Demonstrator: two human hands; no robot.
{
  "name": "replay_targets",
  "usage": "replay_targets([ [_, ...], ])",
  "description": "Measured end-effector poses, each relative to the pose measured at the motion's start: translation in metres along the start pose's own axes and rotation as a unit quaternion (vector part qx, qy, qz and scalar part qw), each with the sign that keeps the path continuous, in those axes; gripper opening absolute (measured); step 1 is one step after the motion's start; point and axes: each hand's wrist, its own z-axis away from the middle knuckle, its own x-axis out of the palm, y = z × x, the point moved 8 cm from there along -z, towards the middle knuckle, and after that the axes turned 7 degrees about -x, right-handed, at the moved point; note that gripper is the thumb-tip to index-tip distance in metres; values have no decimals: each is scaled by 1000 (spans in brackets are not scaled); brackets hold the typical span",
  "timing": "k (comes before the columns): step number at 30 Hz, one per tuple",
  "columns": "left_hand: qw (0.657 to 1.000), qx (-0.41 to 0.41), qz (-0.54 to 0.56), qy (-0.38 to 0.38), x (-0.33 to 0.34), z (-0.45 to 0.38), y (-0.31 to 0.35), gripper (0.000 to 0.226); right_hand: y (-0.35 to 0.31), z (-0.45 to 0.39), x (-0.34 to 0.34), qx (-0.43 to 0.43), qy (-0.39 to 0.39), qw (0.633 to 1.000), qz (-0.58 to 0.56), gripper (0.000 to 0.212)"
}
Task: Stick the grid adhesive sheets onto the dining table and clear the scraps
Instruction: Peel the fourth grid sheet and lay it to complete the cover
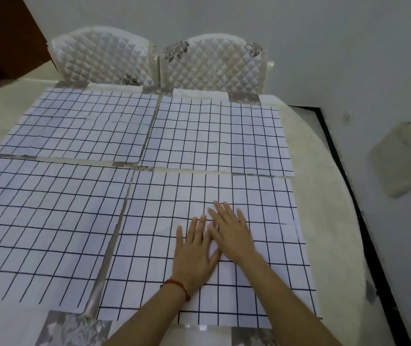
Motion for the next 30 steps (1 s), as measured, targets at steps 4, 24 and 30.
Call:
replay_targets([
  [4, 1000, 8, -11, 7, -2, 0, 0, 61, 72, 10, -12, 108, 34, 994, -1, 54],
  [24, 1000, 10, 11, 3, 7, -2, -2, 67, 71, 107, -6, 262, 96, 960, -8, 54],
  [30, 1000, 10, 9, 0, 10, -3, -4, 67, 52, 106, -29, 281, 169, 945, -7, 55],
])
